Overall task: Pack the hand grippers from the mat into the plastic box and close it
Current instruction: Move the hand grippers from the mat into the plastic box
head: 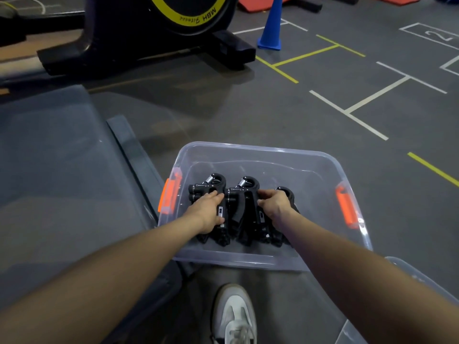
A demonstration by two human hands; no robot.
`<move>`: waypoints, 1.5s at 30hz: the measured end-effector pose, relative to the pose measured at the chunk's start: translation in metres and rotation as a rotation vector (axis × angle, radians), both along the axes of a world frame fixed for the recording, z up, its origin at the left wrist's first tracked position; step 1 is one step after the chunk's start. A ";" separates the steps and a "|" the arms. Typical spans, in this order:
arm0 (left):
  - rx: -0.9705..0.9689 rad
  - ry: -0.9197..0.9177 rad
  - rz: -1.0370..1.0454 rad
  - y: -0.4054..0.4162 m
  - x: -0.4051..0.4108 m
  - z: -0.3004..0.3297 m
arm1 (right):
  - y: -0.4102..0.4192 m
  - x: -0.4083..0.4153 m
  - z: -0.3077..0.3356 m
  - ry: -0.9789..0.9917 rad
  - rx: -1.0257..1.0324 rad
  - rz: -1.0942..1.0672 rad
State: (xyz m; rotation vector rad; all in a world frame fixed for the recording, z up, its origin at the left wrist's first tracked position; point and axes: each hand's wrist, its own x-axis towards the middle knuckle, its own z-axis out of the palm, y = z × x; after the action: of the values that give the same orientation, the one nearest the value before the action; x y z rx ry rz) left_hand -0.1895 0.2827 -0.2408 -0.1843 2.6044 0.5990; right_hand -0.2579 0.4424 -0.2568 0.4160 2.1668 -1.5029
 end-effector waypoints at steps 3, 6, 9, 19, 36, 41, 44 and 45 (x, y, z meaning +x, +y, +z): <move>0.037 0.085 0.020 -0.001 0.000 0.015 | -0.011 -0.001 0.020 0.088 -0.016 0.055; 0.073 0.257 0.094 -0.013 0.004 0.043 | -0.030 0.003 0.046 0.181 -0.049 0.095; 0.067 0.388 0.205 -0.041 0.016 0.069 | -0.057 0.014 0.073 0.225 -0.092 0.153; -0.037 0.403 0.630 -0.172 0.121 0.110 | -0.211 0.086 0.131 0.302 -0.188 0.491; -0.269 0.353 1.139 -0.336 0.346 0.098 | -0.433 0.268 0.107 0.201 -0.218 0.982; -0.253 0.312 1.301 -0.353 0.404 0.084 | -0.466 0.308 0.085 0.191 -0.193 1.057; -0.171 0.298 1.371 -0.354 0.423 0.071 | -0.475 0.330 0.072 0.170 -0.195 1.102; -0.141 0.294 1.391 -0.353 0.428 0.066 | -0.476 0.336 0.069 0.163 -0.194 1.116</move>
State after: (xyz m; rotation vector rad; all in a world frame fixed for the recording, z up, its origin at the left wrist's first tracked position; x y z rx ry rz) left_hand 0.2384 -0.0702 -0.1744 -2.1445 2.4053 0.8667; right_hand 0.0779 -0.0333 -0.1877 -0.8774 1.7672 -1.0461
